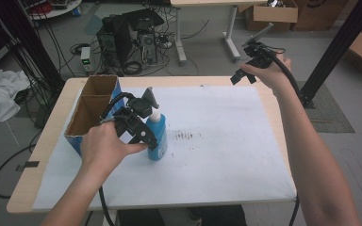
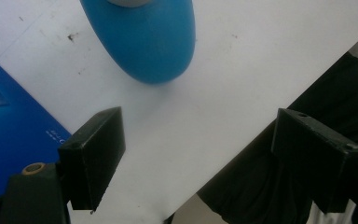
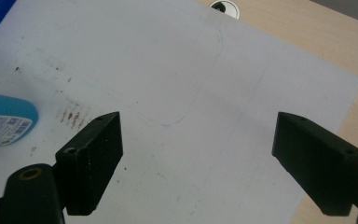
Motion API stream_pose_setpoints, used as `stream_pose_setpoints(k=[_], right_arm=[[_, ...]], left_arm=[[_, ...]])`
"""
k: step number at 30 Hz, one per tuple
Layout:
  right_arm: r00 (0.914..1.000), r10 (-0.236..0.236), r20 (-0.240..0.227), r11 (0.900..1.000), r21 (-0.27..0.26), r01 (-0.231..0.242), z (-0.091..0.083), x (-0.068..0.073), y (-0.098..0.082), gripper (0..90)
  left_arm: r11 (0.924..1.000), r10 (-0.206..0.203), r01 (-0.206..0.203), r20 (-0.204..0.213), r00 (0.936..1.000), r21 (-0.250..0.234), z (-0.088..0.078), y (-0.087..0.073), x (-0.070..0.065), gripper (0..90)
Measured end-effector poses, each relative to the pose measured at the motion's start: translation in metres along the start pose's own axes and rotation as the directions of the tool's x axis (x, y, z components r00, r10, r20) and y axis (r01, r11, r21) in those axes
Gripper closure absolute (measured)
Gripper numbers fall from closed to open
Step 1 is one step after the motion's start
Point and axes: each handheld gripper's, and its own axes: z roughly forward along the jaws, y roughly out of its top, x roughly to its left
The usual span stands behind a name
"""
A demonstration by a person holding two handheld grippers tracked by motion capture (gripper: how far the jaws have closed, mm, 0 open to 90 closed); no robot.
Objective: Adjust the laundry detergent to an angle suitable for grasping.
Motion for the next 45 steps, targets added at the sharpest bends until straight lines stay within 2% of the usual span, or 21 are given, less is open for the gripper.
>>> stream_pose_setpoints(k=[45], right_arm=[[0.9999,-0.009,0.009,1.000,-0.009,0.009,-0.0044,0.0039,-0.0019,16.4]], left_arm=[[0.9997,-0.007,0.008,0.007,0.9999,-0.023,-0.0086,-0.0036,-0.0005,17.1]])
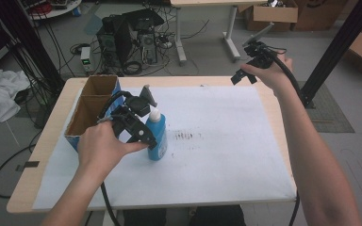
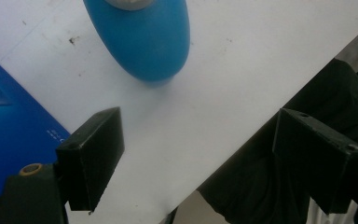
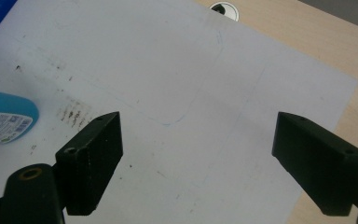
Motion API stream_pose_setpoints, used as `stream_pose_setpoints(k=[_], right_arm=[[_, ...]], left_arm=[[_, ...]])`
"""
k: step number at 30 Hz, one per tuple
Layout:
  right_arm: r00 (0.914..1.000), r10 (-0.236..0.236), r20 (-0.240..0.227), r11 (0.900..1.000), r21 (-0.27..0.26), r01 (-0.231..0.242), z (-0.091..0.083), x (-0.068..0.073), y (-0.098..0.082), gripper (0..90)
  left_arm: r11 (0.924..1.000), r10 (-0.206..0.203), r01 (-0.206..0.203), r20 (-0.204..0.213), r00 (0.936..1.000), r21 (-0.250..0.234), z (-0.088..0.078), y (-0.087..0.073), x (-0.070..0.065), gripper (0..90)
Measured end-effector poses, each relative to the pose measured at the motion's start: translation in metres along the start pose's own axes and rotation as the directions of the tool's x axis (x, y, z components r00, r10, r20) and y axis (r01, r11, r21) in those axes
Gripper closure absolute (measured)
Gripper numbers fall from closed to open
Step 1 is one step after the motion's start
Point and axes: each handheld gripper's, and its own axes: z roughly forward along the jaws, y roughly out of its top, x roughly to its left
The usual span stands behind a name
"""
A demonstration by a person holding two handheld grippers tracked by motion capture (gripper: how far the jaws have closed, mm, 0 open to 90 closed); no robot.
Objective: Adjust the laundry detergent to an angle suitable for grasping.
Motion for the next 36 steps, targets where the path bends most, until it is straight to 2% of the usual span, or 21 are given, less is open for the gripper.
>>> stream_pose_setpoints(k=[15,36], right_arm=[[1.0000,-0.001,-0.002,1.000,0.001,0.001,0.0026,0.0009,0.0016,16.4],[1.0000,-0.004,0.000,1.000,-0.003,0.004,0.0007,0.0020,0.0001,16.3]], left_arm=[[0.9998,-0.019,0.019,0.002,0.9998,0.002,-0.0011,0.0013,0.0033,17.1],[0.9997,-0.025,0.025,0.003,0.9997,-0.007,-0.0031,0.0026,0.0018,17.2]])
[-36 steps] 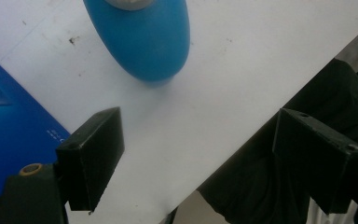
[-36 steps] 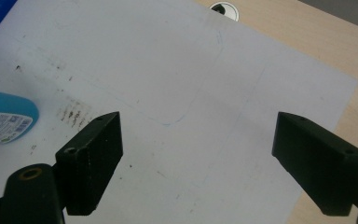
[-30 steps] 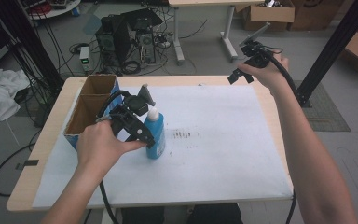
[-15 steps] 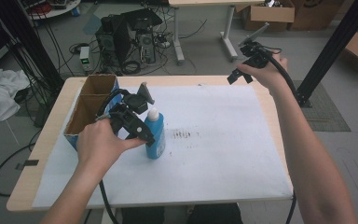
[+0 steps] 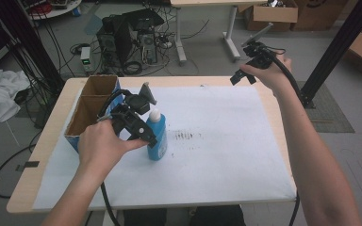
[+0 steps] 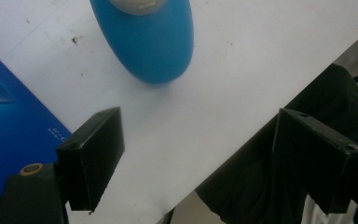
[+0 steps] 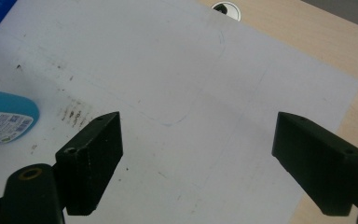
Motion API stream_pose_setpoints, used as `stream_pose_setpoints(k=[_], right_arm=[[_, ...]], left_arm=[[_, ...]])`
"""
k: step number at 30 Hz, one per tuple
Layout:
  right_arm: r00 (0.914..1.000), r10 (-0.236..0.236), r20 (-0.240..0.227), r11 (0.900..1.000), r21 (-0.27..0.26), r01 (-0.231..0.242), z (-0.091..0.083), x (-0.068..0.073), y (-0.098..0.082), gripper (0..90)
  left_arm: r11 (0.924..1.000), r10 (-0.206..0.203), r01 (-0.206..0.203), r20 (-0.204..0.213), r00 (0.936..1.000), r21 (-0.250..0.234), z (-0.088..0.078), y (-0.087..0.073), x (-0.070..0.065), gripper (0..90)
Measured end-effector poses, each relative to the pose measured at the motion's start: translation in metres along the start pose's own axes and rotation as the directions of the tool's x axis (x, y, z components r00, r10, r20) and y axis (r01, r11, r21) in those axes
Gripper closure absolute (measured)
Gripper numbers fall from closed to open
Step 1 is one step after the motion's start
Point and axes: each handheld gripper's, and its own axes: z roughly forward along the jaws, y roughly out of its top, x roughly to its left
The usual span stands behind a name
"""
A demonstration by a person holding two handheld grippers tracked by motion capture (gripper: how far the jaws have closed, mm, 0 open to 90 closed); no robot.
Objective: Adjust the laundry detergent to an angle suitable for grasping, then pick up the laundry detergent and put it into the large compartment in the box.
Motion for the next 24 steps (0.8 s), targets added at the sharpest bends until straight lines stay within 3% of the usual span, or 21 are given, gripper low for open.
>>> stream_pose_setpoints(k=[14,24], right_arm=[[1.0000,0.001,0.001,1.000,-0.005,-0.001,-0.003,-0.001,-0.002,16.3],[1.0000,0.003,0.000,1.000,-0.009,-0.003,-0.002,-0.002,-0.002,16.3]], left_arm=[[0.9995,-0.028,0.028,-0.010,0.9996,-0.017,-0.003,0.004,-0.002,17.2],[0.9964,-0.079,0.079,-0.002,0.9969,-0.030,-0.003,0.017,0.001,17.3]])
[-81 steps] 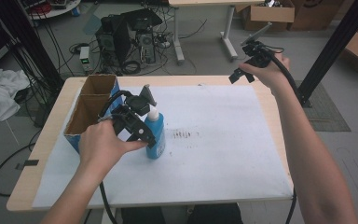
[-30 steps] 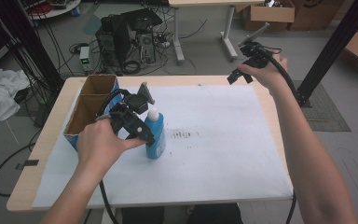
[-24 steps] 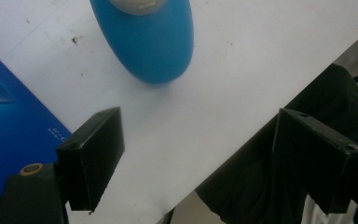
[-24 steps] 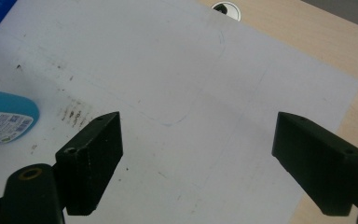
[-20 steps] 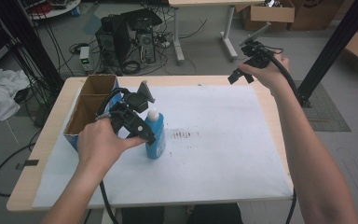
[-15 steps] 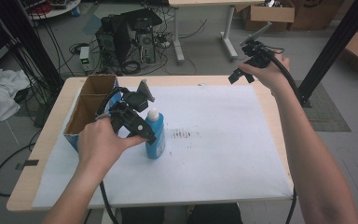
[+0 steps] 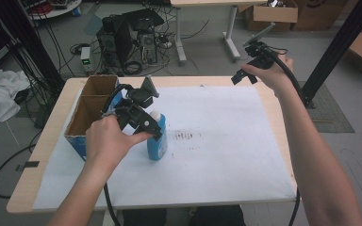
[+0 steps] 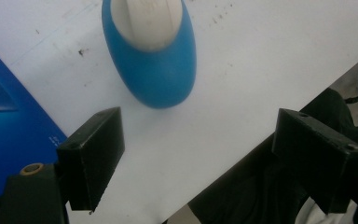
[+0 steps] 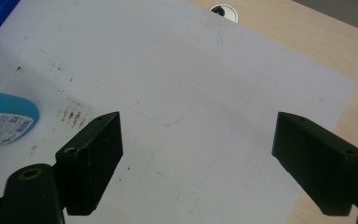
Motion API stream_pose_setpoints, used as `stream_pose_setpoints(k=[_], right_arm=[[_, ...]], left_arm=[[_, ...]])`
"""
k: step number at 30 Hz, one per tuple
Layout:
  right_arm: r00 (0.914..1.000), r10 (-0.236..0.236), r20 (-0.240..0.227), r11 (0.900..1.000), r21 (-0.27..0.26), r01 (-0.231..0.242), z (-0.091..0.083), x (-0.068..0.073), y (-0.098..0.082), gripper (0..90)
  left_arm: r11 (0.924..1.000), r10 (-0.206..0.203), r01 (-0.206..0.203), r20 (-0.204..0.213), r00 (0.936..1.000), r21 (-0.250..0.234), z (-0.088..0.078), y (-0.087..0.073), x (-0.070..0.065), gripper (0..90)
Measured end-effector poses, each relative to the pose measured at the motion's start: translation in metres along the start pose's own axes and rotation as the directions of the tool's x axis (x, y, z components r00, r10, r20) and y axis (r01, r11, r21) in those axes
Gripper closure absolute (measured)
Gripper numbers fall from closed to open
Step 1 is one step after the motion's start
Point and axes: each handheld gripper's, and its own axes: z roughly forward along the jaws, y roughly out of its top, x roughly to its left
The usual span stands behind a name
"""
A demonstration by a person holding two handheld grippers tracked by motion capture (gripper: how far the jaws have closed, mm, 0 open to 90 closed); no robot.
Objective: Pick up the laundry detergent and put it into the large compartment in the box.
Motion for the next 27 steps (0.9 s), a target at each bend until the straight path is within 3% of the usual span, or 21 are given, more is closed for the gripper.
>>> stream_pose_setpoints(k=[10,22,24,27], right_arm=[[1.0000,-0.004,-0.002,1.000,0.001,0.004,0.003,0.001,0.001,16.4],[0.9999,-0.009,-0.006,1.000,0.001,0.009,0.006,0.001,0.003,16.4],[0.9999,-0.008,-0.008,1.000,-0.001,0.008,0.007,0.001,0.003,16.4],[0.9999,-0.009,-0.009,1.000,-0.003,0.009,0.007,0.001,0.002,16.4]], left_arm=[[0.9972,-0.074,0.074,-0.019,0.9971,0.007,0.005,0.015,0.005,16.8],[0.9873,-0.154,0.156,-0.062,0.9861,0.030,0.011,0.031,0.011,16.9],[0.9844,-0.172,0.174,-0.078,0.9820,0.025,0.012,0.033,0.013,16.8],[0.9840,-0.174,0.177,-0.077,0.9817,0.024,0.013,0.034,0.013,16.8]])
